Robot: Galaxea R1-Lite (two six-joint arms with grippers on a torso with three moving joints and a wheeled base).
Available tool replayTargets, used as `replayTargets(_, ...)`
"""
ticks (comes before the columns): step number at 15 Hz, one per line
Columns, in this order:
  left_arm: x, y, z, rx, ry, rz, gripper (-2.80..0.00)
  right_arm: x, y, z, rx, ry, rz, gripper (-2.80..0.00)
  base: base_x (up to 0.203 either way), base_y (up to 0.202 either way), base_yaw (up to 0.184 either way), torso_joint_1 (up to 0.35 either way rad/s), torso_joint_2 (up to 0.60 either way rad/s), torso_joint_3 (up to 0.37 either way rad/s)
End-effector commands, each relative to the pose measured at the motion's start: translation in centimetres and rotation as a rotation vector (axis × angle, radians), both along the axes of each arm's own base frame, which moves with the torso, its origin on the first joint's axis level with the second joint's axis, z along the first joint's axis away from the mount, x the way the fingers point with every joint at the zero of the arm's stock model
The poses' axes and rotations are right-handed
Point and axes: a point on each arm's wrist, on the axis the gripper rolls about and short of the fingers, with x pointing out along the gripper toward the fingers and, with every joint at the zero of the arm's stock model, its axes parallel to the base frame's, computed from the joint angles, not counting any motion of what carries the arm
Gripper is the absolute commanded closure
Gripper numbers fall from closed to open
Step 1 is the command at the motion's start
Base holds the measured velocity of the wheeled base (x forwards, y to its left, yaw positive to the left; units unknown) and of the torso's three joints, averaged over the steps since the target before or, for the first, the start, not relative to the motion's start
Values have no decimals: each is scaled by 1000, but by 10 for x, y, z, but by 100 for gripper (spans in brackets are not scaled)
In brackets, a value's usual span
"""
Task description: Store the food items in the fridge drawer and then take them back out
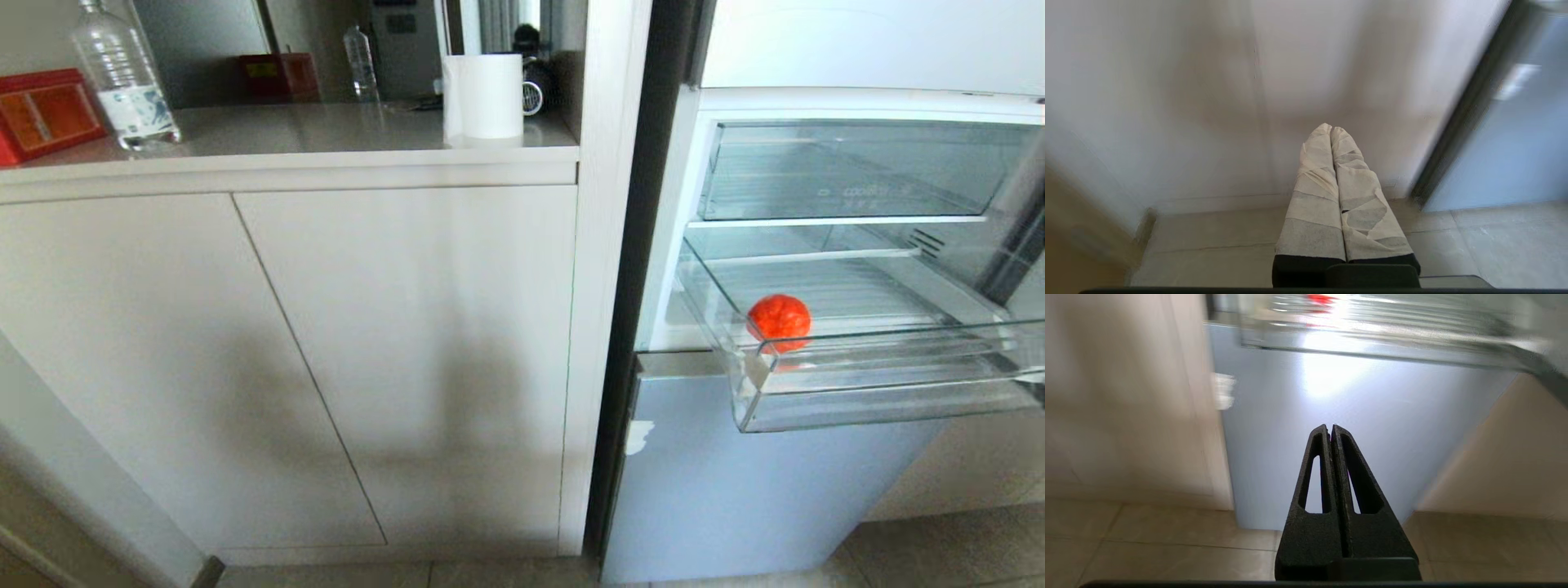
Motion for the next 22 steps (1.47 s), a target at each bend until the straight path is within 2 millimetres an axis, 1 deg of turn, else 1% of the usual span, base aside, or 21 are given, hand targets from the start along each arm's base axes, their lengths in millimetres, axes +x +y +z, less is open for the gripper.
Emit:
replayTargets(1,0,0,0,0,2,1,0,0,0,0,2,-3,-1,0,-2,3,-159,1,2,1)
replayTargets(18,0,0,0,0,2,1,0,0,0,0,4,-7,2,0,0,8,-175,2,3,3)
replayTargets(21,0,0,0,0,2,1,0,0,0,1,-1,1,2,0,-2,5,-111,5,4,0)
replayTargets(22,0,0,0,0,2,1,0,2,0,6,7,17,-6,0,0,0,0,0,0,0)
